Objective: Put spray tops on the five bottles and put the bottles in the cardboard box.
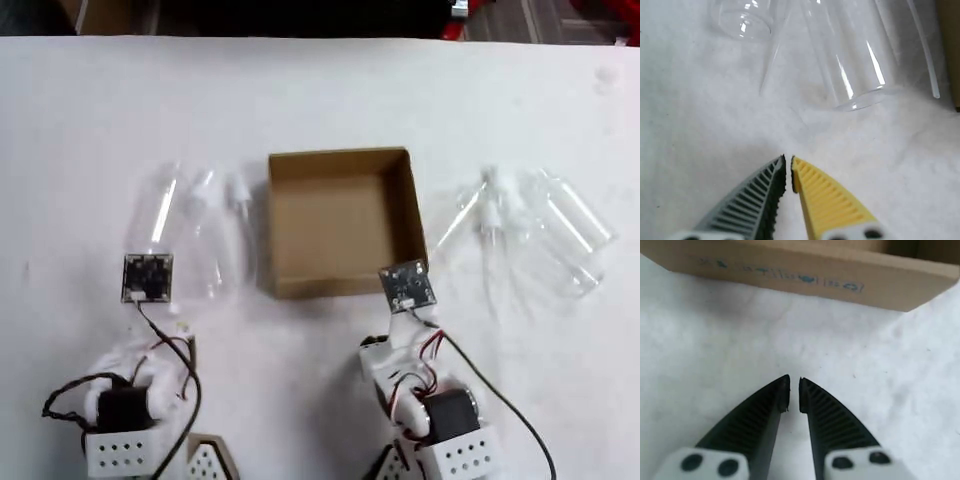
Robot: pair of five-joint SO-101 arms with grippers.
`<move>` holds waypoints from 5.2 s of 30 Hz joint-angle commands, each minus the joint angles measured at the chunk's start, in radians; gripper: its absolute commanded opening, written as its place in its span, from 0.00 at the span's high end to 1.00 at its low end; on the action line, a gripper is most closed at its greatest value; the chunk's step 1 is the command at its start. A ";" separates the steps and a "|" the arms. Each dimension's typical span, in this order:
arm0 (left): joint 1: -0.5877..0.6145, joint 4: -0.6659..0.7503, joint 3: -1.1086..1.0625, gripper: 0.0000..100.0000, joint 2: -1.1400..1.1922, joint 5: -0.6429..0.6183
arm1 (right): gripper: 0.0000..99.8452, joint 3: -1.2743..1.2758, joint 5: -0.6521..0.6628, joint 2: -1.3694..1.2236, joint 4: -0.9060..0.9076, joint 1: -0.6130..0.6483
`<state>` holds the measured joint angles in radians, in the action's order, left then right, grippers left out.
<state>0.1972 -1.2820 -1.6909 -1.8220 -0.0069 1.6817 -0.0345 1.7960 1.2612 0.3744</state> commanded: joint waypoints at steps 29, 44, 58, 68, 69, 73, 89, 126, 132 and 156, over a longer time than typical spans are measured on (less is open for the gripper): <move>-0.004 -0.003 -0.002 0.98 -0.001 -0.012 | 0.98 0.009 0.011 0.005 0.005 0.005; -0.004 -0.003 -0.002 0.98 -0.001 -0.012 | 0.98 0.009 0.011 0.005 0.005 0.001; -0.004 -0.003 -0.002 0.98 -0.001 -0.012 | 0.98 0.009 0.011 0.005 0.005 0.002; -0.007 -0.003 -0.002 0.98 -0.002 -0.012 | 0.98 0.009 0.011 0.005 0.005 0.005; -0.007 -0.003 -0.002 0.98 -0.002 -0.012 | 0.98 0.009 0.011 0.005 0.005 0.005; -0.007 -0.003 -0.002 0.98 -0.002 -0.012 | 0.98 0.009 0.011 0.005 0.005 0.005; -0.008 -0.005 -0.002 0.98 -0.004 -0.018 | 0.98 0.009 0.011 0.005 0.005 0.005; 0.016 0.391 0.068 0.98 -0.005 -0.012 | 0.98 0.009 0.011 0.005 -0.177 0.111; 0.136 0.489 0.141 0.98 -0.005 -0.014 | 0.98 0.009 0.009 0.005 -0.177 0.110; 0.424 0.506 0.106 0.98 -0.005 0.620 | 0.98 0.009 0.011 0.005 -0.177 0.110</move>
<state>0.6084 -0.8416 -1.6019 -1.8220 0.4580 1.6817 -0.0345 1.7960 1.0740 0.5033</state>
